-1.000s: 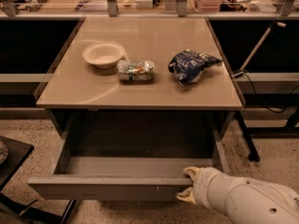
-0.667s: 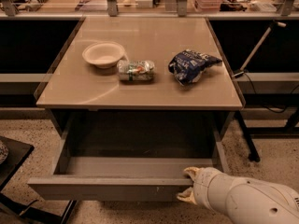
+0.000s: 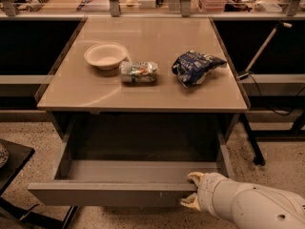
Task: Open top drawer
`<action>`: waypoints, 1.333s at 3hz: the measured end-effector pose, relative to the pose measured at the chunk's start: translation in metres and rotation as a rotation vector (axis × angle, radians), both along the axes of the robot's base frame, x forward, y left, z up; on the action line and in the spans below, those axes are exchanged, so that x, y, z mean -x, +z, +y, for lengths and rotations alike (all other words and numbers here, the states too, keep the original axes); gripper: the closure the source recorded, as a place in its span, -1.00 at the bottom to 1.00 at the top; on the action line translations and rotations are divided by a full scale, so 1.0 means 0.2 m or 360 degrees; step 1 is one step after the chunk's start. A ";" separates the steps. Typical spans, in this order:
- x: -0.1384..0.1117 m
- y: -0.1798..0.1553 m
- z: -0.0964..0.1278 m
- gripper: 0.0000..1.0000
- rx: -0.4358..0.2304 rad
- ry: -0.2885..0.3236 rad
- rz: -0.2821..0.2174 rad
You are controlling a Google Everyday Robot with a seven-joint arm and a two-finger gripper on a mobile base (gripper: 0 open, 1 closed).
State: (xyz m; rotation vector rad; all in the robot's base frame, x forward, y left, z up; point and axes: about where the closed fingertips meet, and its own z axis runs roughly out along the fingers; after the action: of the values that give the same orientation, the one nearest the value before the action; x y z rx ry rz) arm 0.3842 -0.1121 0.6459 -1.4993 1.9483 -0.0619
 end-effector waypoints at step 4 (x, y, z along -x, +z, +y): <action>0.05 0.00 0.01 1.00 -0.0030 -0.0020 0.0021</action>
Offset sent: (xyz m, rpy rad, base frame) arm -0.3804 -0.0458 -0.1413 0.4872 0.2837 -0.2306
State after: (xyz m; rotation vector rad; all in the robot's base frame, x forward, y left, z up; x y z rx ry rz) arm 0.3735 -0.1109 0.6457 -1.4786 1.9633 -0.0390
